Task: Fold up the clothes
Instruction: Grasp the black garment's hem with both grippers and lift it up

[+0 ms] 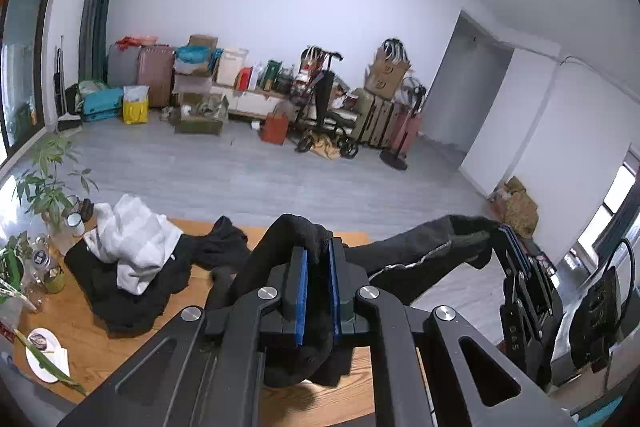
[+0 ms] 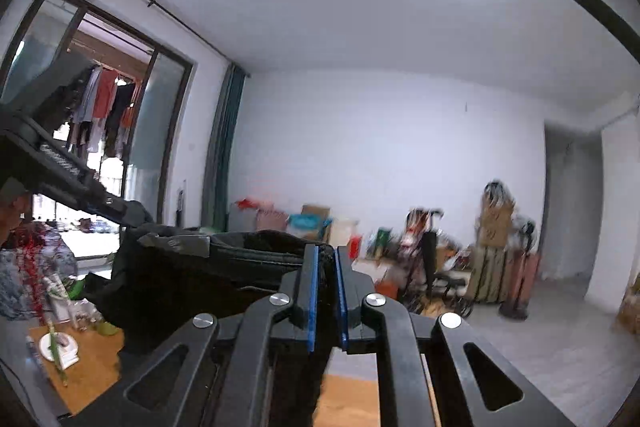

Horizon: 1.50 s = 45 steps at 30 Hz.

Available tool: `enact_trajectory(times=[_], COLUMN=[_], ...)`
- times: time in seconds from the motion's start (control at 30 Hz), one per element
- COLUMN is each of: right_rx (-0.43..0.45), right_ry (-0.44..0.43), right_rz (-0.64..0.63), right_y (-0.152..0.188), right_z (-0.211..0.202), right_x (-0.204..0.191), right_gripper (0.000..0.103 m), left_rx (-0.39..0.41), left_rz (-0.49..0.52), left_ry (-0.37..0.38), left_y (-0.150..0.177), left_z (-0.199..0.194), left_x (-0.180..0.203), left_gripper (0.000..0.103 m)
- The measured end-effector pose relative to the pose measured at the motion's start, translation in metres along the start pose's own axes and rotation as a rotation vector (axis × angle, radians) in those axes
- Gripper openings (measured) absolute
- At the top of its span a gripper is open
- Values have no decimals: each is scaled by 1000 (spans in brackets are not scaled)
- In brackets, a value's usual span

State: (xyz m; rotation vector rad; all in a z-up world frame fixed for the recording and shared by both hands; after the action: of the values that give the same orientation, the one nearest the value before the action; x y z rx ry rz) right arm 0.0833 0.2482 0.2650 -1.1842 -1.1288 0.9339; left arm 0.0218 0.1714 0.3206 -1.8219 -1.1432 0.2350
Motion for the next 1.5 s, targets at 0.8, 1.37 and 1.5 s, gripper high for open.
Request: enact_trajectory(times=[0.8,1.37,1.5], right_rx=[-626,-1035,-1043], right_ry=[-108,-302,-347], right_rz=[80,81,44], right_y=[300,493,505], right_z=[144,49,51], right_x=[4,45,23], right_gripper=[6,70,71], left_rx=[-579,-978,-1022], left_rz=[-19,393,394], left_ry=[-107,-100,-110], left_y=[189,381,401], left_z=[272,396,407], left_x=[-107,-77,-84], left_gripper=[6,61,61])
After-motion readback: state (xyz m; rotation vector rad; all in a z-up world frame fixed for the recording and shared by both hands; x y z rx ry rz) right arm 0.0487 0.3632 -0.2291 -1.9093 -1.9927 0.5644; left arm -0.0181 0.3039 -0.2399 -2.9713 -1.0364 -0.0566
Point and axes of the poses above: each gripper's, at about its wrist camera, not at the fingertips, and z roughly the way its jaws point, x to its right, y to its underside, the point moved 10 cm from there along z, roughly the way its jaws point, and after that the axes turned 2 degrees about -x, right-handed, at the moved point
